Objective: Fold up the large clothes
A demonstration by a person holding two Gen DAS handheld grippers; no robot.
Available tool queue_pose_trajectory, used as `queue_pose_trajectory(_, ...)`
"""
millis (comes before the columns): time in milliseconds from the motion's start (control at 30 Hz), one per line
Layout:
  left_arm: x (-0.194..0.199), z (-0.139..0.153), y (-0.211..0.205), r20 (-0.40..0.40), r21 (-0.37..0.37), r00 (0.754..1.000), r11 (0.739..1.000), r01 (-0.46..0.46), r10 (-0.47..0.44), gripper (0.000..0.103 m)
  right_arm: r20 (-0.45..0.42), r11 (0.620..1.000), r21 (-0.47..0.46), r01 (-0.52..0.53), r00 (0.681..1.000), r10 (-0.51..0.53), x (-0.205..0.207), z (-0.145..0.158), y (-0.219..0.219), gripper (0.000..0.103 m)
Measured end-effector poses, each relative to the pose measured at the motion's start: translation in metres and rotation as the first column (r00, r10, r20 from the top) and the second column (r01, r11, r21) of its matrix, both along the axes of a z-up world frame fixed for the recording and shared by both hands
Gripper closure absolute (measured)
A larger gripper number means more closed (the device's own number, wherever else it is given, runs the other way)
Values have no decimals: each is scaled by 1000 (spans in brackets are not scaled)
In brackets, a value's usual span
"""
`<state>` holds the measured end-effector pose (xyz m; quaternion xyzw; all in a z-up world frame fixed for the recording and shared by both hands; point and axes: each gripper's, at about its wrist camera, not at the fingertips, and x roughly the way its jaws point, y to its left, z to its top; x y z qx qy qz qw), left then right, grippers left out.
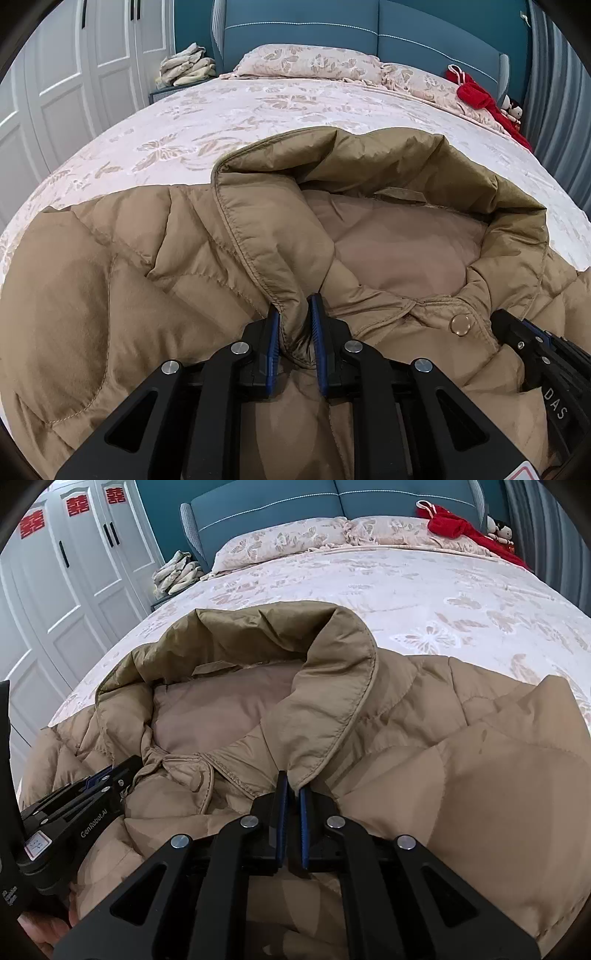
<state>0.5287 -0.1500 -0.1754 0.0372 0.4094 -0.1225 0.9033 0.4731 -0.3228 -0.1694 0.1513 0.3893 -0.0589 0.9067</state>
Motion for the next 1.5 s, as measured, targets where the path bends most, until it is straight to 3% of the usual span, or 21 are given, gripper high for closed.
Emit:
queue_pose_trajectory(200,-2,-1,-2,18,13,1000,1000,-7,6,87,10,1000,8,1,1000,-1,-1,0,2,100)
queue_pose_trajectory(267,-2,2,1,14,-5,1000,1000,-7,7,86,12,999,38,-2,1000,2,-3,1,-2,100)
queue_pose_trajectory(333,-3,11,13,-25,-69,1000,998,-4,2,83,-2,995,99,-11,1000,12,-4,5,-10,96)
queue_pose_trajectory(400,-7,23,26,-63,-89,998,996,16,-21,77,-45,989,150,-9,999,16,-18,17,-19,89)
queue_pose_trajectory(467,-13,39,37,-67,-70,997,997,43,-47,69,-59,991,131,-6,998,14,-37,31,-24,81)
queue_pose_trajectory(533,-14,66,51,-21,-13,999,999,44,-44,61,-78,997,75,3,997,2,-54,48,-31,76)
queue_pose_trajectory(633,11,100,61,15,26,1000,1000,2,-3,59,-70,998,51,29,997,-26,-55,80,-46,76)
queue_pose_trajectory(733,53,137,58,41,24,998,998,-56,55,59,-17,993,93,74,997,-73,-22,118,-63,76)
queue_pose_trajectory(833,99,154,45,-28,-27,995,994,-101,100,59,31,991,88,99,994,-102,24,146,-65,76)
queue_pose_trajectory(967,134,140,24,-132,-89,980,983,-159,146,59,18,983,102,152,988,-154,83,135,-63,76)
queue_pose_trajectory(1067,136,103,2,-185,-27,974,990,-141,134,59,-64,979,102,174,984,-168,103,98,-64,77)
queue_pose_trajectory(1167,125,67,-7,-228,14,969,996,-91,91,59,-119,989,88,122,987,-111,100,65,-51,78)
queue_pose_trajectory(1333,97,43,-1,-216,23,975,999,-42,46,59,-119,999,45,25,993,-19,71,48,-34,78)
queue_pose_trajectory(1500,71,27,-3,-140,98,990,995,17,-3,59,-142,998,-53,-37,990,29,58,30,-22,81)
